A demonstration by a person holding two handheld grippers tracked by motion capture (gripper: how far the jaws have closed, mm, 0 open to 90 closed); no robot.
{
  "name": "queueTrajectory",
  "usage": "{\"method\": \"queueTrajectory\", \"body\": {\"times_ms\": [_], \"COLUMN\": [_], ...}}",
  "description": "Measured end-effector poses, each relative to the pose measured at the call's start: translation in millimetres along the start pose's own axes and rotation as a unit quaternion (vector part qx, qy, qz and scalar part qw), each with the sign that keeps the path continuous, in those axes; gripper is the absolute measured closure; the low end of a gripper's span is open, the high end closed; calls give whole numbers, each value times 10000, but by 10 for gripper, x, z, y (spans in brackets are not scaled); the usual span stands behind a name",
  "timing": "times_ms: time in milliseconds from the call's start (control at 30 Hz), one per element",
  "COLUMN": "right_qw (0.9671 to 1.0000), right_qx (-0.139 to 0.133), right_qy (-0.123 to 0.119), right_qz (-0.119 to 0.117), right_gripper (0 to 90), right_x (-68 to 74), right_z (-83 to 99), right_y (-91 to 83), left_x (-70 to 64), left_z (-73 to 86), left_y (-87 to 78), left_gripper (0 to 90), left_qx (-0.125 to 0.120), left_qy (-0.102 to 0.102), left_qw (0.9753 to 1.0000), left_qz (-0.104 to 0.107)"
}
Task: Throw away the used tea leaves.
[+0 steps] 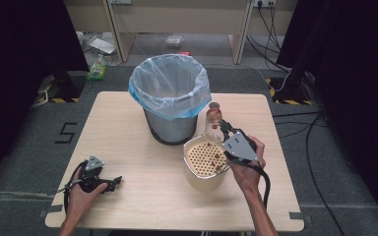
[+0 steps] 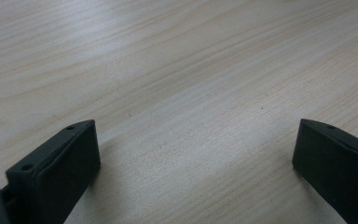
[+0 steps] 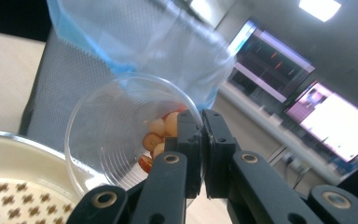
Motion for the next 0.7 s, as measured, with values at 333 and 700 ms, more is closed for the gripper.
{"method": "queueTrajectory", "body": {"times_ms": [333,700], "right_qw": [9833,9683], "right_qx": [35,43], "right_qy": [-1577,-2267], "right_qz": [908,1051], "right_gripper": [876,877], "right_x": [66,200], "right_z": [-234,-269], "right_y": [-133,-93], "left_x": [0,0], "left_z": [0,0], "left_y": [1,1], "left_gripper": [0,0], "left_qx": [1,0], "left_qy": [-2,-6], "left_qw": [10000,10000], "left_qz": [4,6]}}
Point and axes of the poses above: each handheld gripper's, and its own axes: y roughly forward along the jaws, z roughly out of its underside, x roughly to its left, the point moved 10 cm from there along y, roughly forward along the jaws, and after that the axes turned 13 degrees about -y, right-handed, at the moved point
